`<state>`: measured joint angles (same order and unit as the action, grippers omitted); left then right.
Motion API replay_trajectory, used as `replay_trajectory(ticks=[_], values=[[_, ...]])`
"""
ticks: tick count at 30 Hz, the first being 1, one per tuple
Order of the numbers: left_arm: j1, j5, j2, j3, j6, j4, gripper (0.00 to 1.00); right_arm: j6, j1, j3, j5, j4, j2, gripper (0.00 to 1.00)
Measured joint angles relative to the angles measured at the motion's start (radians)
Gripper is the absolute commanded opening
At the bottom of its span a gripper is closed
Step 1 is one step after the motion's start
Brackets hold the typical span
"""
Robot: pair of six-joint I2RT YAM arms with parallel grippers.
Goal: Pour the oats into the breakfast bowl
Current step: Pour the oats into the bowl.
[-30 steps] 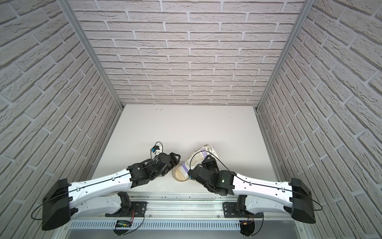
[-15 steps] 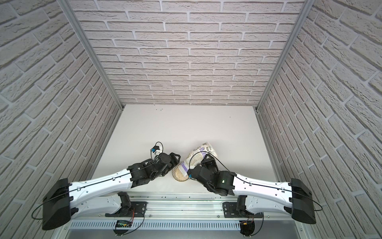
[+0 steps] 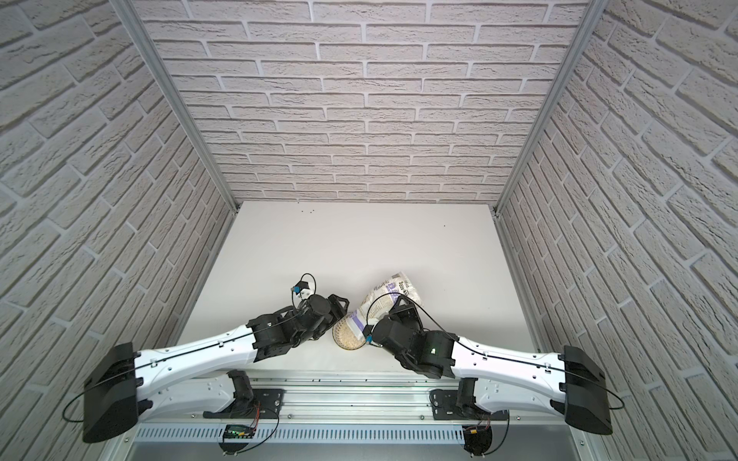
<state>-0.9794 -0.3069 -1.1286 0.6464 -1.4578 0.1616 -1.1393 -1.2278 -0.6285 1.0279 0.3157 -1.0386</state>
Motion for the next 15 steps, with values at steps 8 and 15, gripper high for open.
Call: replay_trajectory(ticks=[8, 15], values=[[0.0, 0.0, -0.001, 0.002, 0.0, -0.002, 0.78, -0.023, 0.004, 0.0, 0.003, -0.003, 0.008, 0.04], [0.0, -0.003, -0.001, 0.003, 0.0, -0.002, 0.78, -0.035, 0.007, 0.0, 0.004, -0.01, 0.016, 0.03]])
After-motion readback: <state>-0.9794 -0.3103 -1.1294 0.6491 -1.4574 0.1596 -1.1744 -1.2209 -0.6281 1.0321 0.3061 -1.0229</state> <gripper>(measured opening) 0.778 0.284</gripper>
